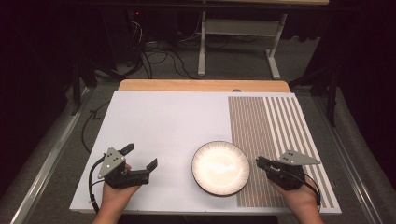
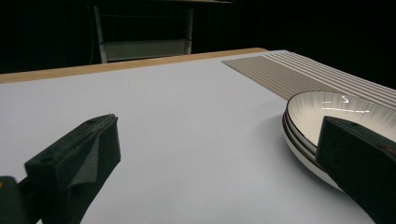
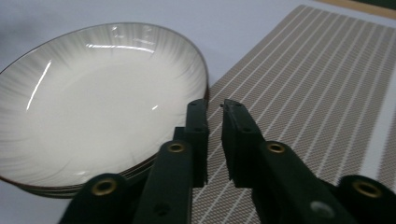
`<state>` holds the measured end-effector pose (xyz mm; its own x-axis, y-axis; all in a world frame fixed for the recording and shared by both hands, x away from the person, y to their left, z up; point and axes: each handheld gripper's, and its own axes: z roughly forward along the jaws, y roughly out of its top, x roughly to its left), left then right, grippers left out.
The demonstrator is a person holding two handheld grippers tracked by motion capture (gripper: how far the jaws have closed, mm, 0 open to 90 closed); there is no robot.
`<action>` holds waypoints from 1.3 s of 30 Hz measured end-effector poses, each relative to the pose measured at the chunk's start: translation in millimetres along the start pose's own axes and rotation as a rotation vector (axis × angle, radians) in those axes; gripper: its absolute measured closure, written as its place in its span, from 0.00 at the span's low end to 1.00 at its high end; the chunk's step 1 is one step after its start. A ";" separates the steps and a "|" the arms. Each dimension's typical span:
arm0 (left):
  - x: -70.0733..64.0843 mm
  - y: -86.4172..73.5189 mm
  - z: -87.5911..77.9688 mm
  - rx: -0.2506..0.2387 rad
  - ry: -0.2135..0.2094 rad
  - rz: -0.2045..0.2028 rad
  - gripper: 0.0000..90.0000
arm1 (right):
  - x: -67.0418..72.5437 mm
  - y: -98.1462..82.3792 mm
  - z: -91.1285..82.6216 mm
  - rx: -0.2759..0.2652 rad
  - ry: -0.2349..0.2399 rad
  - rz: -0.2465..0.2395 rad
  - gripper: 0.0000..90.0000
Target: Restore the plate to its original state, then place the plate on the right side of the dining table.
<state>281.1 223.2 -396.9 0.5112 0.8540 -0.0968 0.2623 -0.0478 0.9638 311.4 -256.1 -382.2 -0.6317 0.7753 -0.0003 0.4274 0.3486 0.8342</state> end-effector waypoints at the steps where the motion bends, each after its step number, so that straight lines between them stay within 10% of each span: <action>1: -0.1 0.2 -0.1 0.002 0.002 -0.001 0.01 | -2.6 0.5 -2.8 -0.019 -0.009 0.007 0.82; 18: -2.1 3.0 -1.2 0.037 0.029 0.042 0.01 | -31.4 -3.3 -34.3 -0.253 -0.119 0.101 0.01; 39: 3.0 6.0 -4.5 0.019 0.027 0.019 0.00 | -22.4 1.3 -28.1 -0.250 -0.138 0.067 0.05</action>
<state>280.6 227.8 -390.3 0.4944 0.8663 -0.0717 0.2682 -0.0735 0.9606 307.8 -287.8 -365.7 -0.5060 0.8625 -0.0012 0.2822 0.1669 0.9447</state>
